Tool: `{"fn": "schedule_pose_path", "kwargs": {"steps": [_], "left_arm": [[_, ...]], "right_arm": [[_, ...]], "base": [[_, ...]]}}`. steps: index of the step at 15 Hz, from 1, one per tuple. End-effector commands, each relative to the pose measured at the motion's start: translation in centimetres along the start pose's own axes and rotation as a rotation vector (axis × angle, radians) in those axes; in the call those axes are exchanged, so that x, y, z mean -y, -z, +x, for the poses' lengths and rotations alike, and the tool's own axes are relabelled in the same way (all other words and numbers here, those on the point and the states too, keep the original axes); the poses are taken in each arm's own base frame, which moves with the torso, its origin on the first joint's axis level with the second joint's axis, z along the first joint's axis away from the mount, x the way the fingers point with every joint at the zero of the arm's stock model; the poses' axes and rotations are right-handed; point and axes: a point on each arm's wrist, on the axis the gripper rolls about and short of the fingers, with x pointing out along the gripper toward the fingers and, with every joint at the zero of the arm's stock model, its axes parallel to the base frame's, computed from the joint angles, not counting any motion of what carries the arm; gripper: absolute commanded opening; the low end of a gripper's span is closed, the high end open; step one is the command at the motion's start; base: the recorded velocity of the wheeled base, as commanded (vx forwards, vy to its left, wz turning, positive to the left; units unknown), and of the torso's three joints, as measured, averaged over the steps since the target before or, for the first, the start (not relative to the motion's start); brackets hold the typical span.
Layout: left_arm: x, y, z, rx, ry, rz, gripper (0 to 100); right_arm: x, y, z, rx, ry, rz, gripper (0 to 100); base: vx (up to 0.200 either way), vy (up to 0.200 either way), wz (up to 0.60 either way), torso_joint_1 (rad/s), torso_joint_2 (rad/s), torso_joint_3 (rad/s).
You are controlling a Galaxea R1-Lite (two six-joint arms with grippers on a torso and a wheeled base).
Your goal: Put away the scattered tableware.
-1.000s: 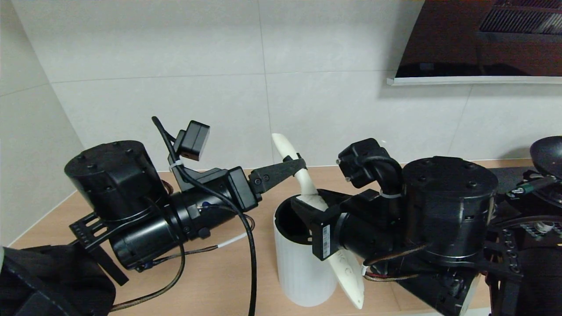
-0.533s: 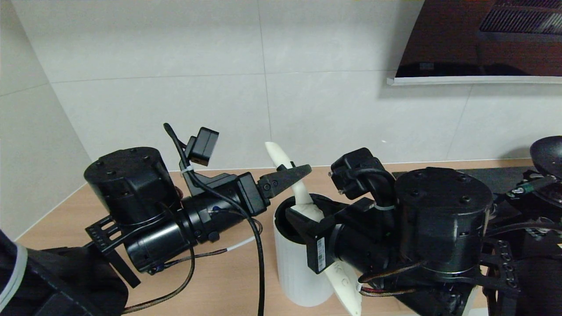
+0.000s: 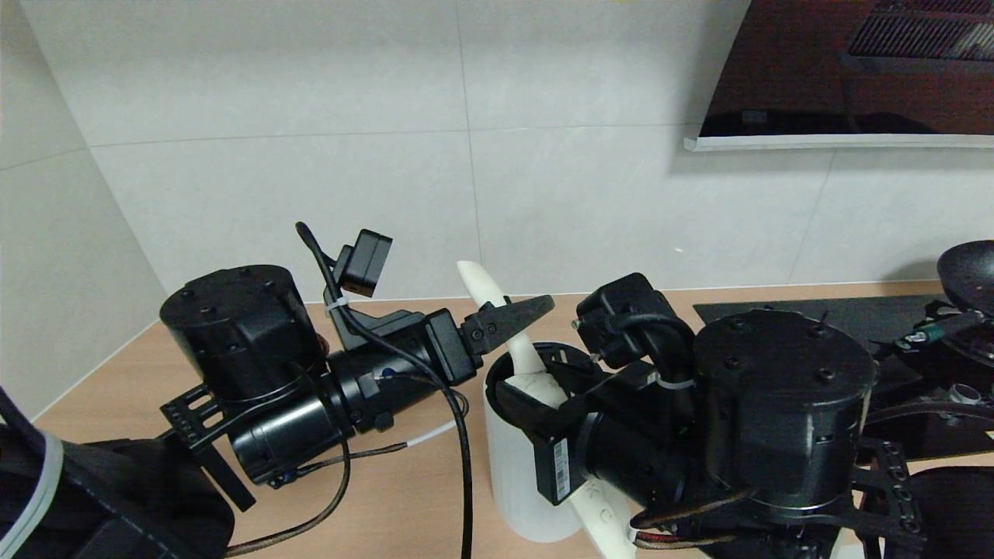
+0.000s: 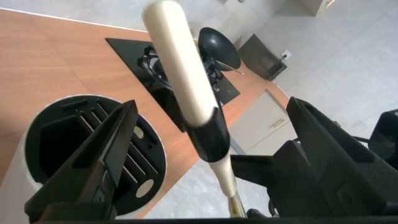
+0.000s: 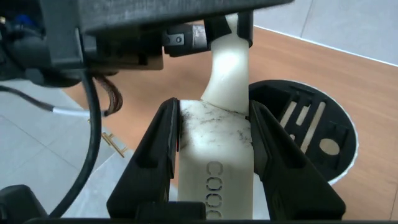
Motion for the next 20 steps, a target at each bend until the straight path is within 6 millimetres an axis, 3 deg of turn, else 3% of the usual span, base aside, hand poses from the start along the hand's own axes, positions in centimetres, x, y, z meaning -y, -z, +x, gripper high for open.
{"fn": "schedule_pose_path", "kwargs": {"steps": [1,3,4,17,18,20], "left_arm": [[0.11,0.00,-0.04,0.001,0.003,0.001,100],[0.11,0.00,-0.04,0.001,0.003,0.003,100],[0.12,0.06,-0.04,-0.001,0.003,0.002,0],[0.25,-0.04,0.00,0.003,0.008,-0.001,0],[0.35,-0.13,-0.03,0.006,0.011,0.002,0],[0.56,-0.30,-0.17,0.013,0.015,0.005,0]], "right_arm": [[-0.16,0.12,-0.10,-0.004,-0.006,-0.002,0],[-0.17,0.16,-0.07,-0.005,-0.006,-0.002,0],[-0.16,0.19,-0.08,-0.005,-0.006,-0.002,0],[0.00,0.11,-0.19,0.027,0.006,0.006,0],[0.00,0.11,-0.19,0.027,0.006,0.006,100],[0.01,0.09,-0.23,0.028,0.004,0.008,100]], "base": [[0.000,0.000,0.00,0.000,0.00,0.000],[0.000,0.000,0.00,0.000,0.00,0.000],[0.000,0.000,0.00,0.000,0.00,0.000],[0.000,0.000,0.00,0.000,0.00,0.000],[0.000,0.000,0.00,0.000,0.00,0.000],[0.000,0.000,0.00,0.000,0.00,0.000]]}}
